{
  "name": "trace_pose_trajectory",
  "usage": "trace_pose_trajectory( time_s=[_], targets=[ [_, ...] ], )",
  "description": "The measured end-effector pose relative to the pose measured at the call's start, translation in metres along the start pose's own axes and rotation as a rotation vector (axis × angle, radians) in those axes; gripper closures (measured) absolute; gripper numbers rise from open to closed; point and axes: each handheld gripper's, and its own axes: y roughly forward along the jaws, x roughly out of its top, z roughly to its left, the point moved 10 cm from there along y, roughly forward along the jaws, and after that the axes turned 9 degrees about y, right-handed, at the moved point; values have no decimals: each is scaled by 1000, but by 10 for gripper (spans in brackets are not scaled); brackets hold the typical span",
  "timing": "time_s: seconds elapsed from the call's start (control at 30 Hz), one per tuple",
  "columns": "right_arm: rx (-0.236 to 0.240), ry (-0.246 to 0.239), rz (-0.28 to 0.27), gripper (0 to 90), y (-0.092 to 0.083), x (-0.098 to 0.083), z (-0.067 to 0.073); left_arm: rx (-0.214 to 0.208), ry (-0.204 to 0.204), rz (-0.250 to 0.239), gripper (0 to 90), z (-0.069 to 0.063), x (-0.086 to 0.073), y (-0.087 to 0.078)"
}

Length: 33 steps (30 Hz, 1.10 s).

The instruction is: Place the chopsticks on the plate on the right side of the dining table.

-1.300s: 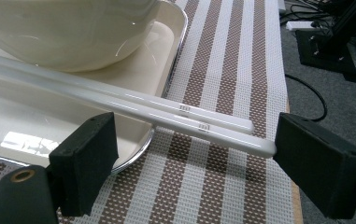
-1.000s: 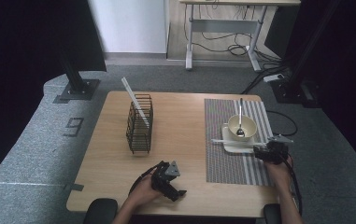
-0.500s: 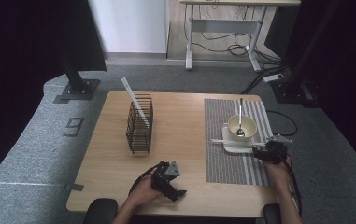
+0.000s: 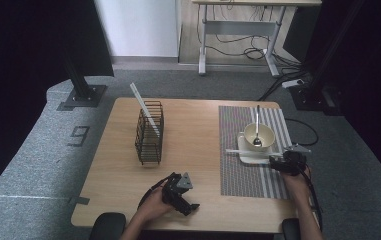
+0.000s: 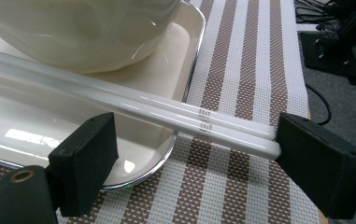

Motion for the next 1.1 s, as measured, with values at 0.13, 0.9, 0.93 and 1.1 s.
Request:
trace_pose_trajectory(
  time_s=[0.13, 0.9, 0.93, 1.1],
  targets=[
    [-5, 10, -13, 132, -4, 1, -1, 0, 0, 0, 0, 0, 0, 0],
    [7, 20, -18, 138, -11, -2, 2, 0, 0, 1, 0, 0, 0, 0],
    [8, 20, -18, 139, -11, -2, 2, 0, 0, 0, 0, 0, 0, 0],
    [12, 22, -18, 138, -11, -2, 2, 0, 0, 0, 0, 0, 0, 0]
  ],
)
